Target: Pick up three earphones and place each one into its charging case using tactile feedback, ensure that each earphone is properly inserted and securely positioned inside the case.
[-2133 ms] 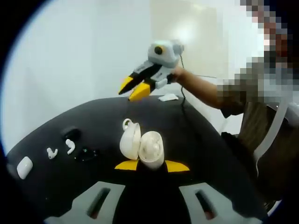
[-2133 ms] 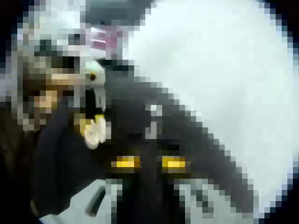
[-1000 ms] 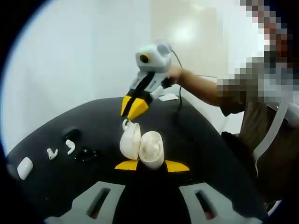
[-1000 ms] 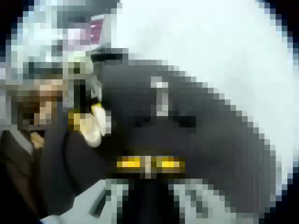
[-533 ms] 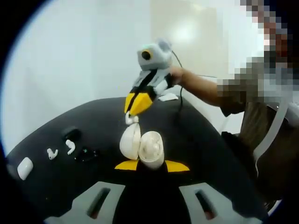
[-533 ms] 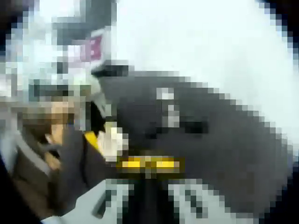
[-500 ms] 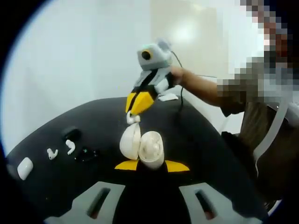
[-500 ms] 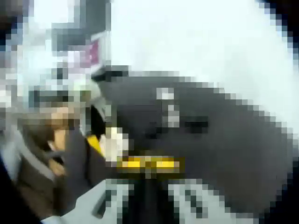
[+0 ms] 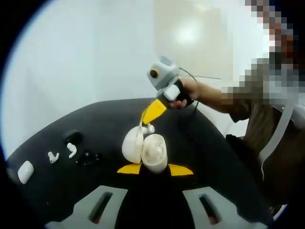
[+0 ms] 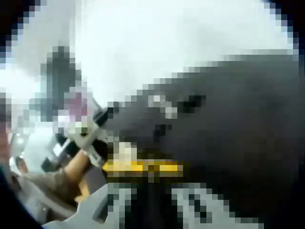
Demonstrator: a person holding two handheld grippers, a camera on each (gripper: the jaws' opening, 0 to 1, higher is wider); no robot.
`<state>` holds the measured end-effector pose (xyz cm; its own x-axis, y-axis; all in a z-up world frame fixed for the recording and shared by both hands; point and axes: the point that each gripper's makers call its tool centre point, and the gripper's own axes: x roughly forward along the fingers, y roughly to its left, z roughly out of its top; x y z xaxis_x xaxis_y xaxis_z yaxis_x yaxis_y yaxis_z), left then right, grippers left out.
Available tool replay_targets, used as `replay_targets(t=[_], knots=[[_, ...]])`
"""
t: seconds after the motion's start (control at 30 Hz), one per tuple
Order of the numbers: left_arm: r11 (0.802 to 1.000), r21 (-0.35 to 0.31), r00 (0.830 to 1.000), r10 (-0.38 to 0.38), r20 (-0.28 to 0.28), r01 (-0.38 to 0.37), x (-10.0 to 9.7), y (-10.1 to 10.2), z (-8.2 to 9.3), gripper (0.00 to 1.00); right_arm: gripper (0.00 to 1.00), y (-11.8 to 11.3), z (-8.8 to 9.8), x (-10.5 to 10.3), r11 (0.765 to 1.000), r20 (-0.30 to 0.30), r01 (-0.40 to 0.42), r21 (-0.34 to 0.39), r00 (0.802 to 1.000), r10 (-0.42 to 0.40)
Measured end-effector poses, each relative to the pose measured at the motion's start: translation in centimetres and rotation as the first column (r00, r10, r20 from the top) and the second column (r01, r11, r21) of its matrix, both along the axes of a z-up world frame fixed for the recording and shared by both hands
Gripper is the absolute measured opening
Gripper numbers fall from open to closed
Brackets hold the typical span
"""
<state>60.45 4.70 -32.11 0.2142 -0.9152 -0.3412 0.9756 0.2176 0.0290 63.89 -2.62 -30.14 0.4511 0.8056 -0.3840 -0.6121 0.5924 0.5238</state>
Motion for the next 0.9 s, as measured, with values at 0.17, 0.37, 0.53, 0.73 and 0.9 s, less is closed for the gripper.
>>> replay_targets(t=[0.17, 0.37, 0.53, 0.73, 0.9], knots=[[1.000, 0.000, 1.000, 0.000, 0.001, 0.000, -0.1, 0.0, 0.0, 0.16, 0.08, -0.7, -0.9, -0.4, 0.996, 0.073, 0.039, -0.079, 0.997, -0.033], [1.000, 0.000, 1.000, 0.000, 0.000, 0.000, -0.1, 0.0, 0.0, 0.16, 0.08, -1.5, -1.1, -0.5, 0.987, 0.134, 0.066, -0.149, 0.990, -0.046], [1.000, 0.001, 1.000, 0.001, 0.001, -0.001, -0.1, 0.0, 0.0, 0.16, 0.11, -1.8, -1.1, -0.3, 0.986, 0.141, 0.068, -0.151, 0.989, -0.047], [1.000, 0.000, 1.000, 0.001, 0.000, -0.001, 0.0, 0.0, 0.0, 0.16, 0.14, -2.0, 0.3, 0.3, 0.985, 0.234, 0.076, -0.152, 0.971, -0.038], [1.000, 0.000, 1.000, 0.001, 0.000, -0.001, 0.0, 0.0, 0.0, 0.16, 0.14, -2.3, 2.2, 0.2, 0.971, 0.412, 0.003, -0.241, 0.906, 0.099]])
